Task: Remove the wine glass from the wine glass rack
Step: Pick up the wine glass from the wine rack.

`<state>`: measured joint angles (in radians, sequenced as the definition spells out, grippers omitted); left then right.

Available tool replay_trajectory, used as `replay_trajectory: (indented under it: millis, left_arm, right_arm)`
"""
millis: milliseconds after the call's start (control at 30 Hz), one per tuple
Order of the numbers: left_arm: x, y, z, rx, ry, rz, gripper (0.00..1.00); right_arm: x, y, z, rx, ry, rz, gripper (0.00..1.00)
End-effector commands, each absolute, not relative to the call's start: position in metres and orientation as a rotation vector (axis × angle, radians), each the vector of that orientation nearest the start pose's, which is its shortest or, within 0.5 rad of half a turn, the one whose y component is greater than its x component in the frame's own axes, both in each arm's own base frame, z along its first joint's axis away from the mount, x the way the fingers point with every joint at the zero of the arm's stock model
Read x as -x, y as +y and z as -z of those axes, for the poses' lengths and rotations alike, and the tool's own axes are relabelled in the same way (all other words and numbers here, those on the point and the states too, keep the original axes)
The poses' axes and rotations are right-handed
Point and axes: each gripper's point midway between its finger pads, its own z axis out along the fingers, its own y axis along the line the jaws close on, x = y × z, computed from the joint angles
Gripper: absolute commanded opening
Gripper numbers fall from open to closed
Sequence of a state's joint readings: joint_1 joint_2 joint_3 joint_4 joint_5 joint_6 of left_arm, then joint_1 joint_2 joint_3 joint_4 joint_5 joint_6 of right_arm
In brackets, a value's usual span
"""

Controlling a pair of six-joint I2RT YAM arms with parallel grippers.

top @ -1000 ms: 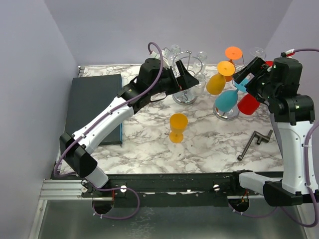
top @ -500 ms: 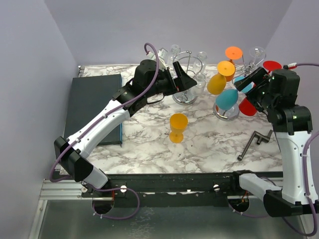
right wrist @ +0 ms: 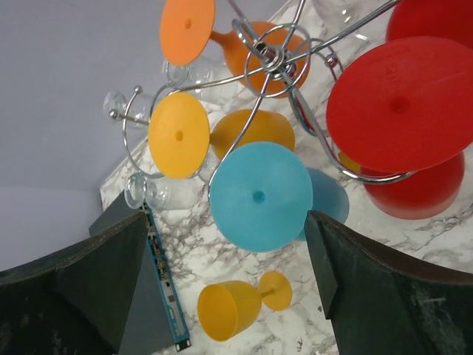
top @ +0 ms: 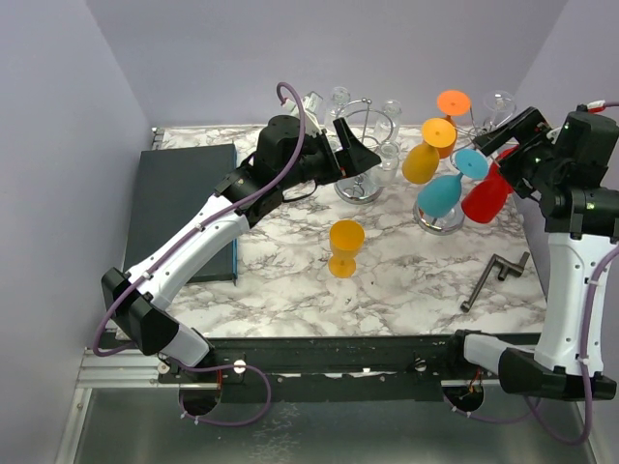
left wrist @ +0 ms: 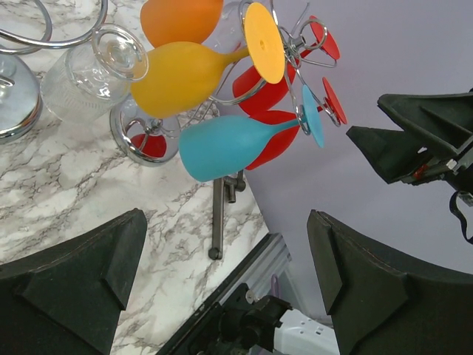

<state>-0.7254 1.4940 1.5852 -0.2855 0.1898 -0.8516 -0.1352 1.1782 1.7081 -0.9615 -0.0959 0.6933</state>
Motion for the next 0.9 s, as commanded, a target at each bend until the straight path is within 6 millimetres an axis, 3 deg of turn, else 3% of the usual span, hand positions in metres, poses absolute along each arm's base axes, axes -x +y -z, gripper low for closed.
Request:
replay_trajectory:
  millis: [0, 200, 333, 600, 867]
  left_arm:
    - [-0.307, -0.348, -0.399, -0.024, 1.908, 1.246, 0.99]
    - [-0.309, -0.348, -0.4, -0.017, 1.907, 1.244, 0.99]
    - [-0.308, -0.346, -0.399, -0.007, 1.907, 1.242, 0.99]
    - [-0.307, -0.343, -0.397, -0.004, 1.908, 1.233, 0.99]
    - [-0.305, -0.341, -0.397, -0.007, 1.904, 1.225, 0.99]
  right_arm:
    - [-0.298, 0.024, -0.407, -0.649, 1.908, -0.571, 0.94]
    - [-0.284, 0.029, -0.389, -0.694, 1.918, -0.607, 0.91]
    - [-0.282, 0.025, -0.376, -0.754, 1.902, -0.599, 0.75]
    - [-0.294, 0.005, -0.364, -0.89, 1.798, -0.538, 0.7]
    - [-0.306, 0.002, -0.36, -0.961, 1.726, -0.583, 0.63]
